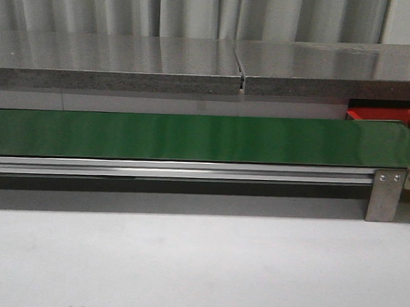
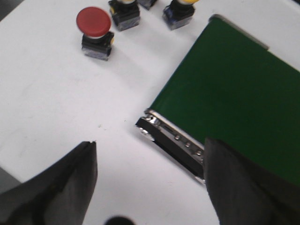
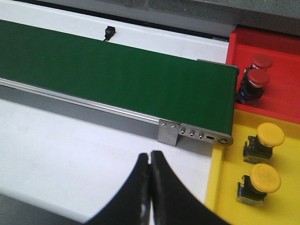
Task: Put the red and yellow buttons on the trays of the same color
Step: 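Move the left gripper to the pile and grasp a red button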
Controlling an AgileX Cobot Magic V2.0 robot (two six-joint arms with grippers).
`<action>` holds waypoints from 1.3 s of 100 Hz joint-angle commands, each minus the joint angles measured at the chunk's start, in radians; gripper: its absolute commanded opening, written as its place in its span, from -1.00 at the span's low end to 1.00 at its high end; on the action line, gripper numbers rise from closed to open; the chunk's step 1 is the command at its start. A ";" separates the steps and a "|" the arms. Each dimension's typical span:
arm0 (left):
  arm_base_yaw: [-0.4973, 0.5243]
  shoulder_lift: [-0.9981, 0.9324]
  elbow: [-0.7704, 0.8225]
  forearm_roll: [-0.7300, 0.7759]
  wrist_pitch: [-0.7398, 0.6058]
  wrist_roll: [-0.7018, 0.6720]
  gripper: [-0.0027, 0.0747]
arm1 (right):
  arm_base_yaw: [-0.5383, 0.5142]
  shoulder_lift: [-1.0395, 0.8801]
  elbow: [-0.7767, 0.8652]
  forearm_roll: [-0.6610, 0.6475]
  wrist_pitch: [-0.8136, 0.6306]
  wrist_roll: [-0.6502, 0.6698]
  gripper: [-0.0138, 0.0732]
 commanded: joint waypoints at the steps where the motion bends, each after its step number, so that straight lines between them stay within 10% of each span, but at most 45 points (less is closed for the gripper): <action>1: 0.032 0.050 -0.058 -0.018 -0.011 -0.013 0.29 | -0.002 0.003 -0.024 -0.004 -0.066 -0.009 -0.84; 130: 0.104 0.711 -0.580 -0.027 -0.076 -0.014 0.22 | -0.002 0.003 -0.024 -0.004 -0.066 -0.009 -0.84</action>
